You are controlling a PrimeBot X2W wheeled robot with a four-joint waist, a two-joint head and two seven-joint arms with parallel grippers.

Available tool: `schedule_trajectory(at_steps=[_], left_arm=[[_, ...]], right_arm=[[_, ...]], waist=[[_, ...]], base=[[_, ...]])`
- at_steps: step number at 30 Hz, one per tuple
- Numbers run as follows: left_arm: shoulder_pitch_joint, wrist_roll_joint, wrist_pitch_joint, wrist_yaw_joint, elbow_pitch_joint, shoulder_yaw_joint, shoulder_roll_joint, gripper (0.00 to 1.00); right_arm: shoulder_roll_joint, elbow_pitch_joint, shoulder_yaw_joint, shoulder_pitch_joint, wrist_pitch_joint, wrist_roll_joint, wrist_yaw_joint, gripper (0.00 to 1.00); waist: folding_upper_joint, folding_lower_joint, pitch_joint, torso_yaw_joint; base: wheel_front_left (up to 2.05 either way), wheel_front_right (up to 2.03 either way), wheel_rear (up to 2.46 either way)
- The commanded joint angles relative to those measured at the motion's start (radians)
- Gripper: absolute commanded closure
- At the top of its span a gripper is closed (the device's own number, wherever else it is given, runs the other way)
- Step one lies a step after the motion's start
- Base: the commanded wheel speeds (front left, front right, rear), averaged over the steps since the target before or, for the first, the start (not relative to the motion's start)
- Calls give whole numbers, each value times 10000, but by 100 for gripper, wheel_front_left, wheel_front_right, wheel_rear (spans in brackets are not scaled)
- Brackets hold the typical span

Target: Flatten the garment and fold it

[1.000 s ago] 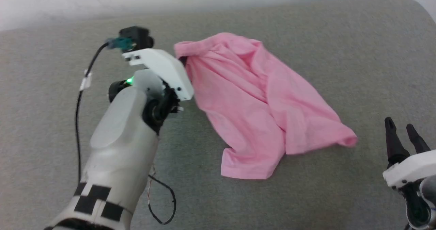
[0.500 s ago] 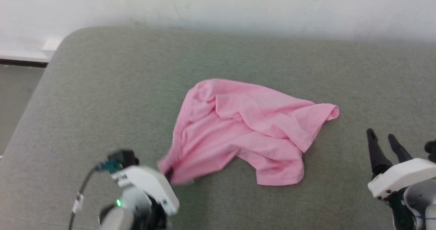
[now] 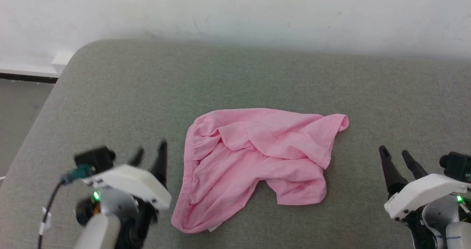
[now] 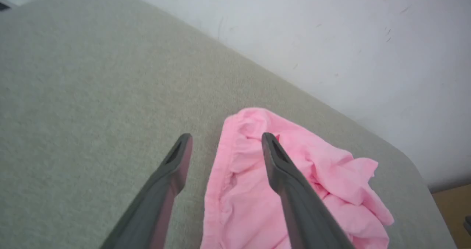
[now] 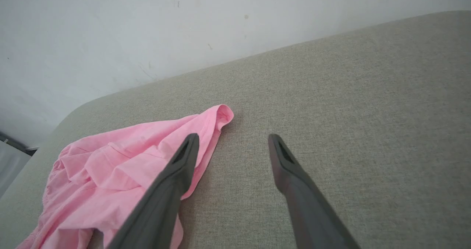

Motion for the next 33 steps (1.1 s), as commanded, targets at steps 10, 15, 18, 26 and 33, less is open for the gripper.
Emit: schedule_trajectory(at_steps=[10,15,18,26,33], left_arm=[[-1663,2714,-4432,-1003,702,-89,825,0],[-1686,3695,-4789,-1000,436,78,433,0],[-1542,3976,-4796,-1246,275,281,-4,0],[-1510,4353,-4799,-2003,658,773,-843,0],[-1486,4579,-4800,-2392,1035,1186,-1161,0]], right_arm=[[14,-126,1019,-331,1229,-191,-7,0],[14,264,1764,-1018,2241,-192,-7,0],[14,735,2099,-1459,2694,-274,-7,0],[14,1891,2709,-2191,3182,-630,-7,0],[15,2132,2993,-2437,2891,-710,-7,100]], waist=[[1,1,285,-385],[1,1,567,-392],[1,1,756,-286],[1,1,1008,-11],[1,1,995,-22]], base=[[0,0,0],[0,0,0],[0,0,0],[0,0,0],[0,0,0]])
